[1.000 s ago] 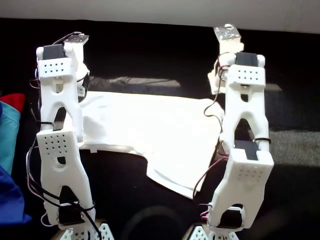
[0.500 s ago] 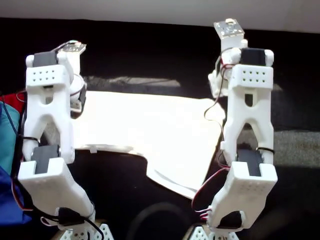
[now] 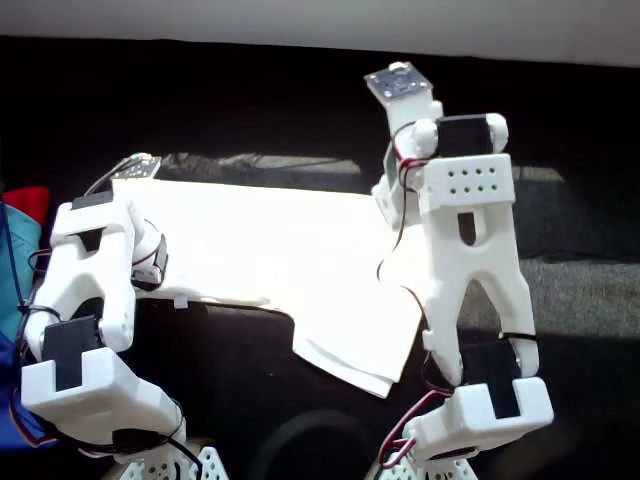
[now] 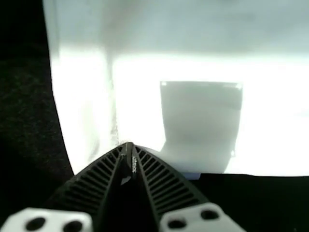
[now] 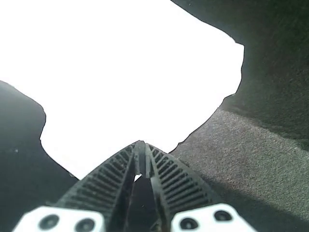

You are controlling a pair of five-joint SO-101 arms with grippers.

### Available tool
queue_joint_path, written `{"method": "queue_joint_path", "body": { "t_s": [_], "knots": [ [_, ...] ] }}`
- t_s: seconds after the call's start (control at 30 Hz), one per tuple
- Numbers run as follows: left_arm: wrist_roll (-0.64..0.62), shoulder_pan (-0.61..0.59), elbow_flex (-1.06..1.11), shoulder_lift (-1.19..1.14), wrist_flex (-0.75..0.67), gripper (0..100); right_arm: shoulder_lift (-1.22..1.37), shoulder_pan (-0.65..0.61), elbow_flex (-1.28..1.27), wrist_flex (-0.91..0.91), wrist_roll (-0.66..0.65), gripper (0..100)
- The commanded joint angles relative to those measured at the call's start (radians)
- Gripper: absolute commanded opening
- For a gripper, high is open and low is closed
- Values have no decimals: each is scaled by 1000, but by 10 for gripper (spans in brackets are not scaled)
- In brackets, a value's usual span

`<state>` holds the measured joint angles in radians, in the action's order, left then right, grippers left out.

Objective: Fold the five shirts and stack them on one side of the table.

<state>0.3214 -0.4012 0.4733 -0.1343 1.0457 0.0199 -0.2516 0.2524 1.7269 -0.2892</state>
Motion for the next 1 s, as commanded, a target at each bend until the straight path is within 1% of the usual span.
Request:
{"method": "queue_joint_path", "body": {
  "t_s": [0.0,0.1,0.2,0.33,0.47,0.53,0.73,0.83,0.97],
  "knots": [
    [61,-62,-13,47,-18,10,-148,-27,-239,-111,-8,8],
    [68,-76,-19,56,-12,10,-228,-48,-470,-249,-8,8],
    [68,-59,-22,56,-11,10,-283,-88,-688,-374,-8,8],
    [63,-22,-22,58,3,10,-337,-177,-885,-470,-9,8],
    [63,-4,-8,45,9,10,-361,-311,-966,-478,-9,12],
    [63,-4,18,47,-11,10,-352,-360,-987,-483,-9,12],
    [63,-4,111,48,-132,10,-263,-414,-1056,-638,-9,13],
    [63,-4,122,56,-140,10,-189,-435,-1063,-687,-8,13],
    [63,-1,122,50,-140,10,-108,-519,-1056,-696,-3,13]
  ]
}}
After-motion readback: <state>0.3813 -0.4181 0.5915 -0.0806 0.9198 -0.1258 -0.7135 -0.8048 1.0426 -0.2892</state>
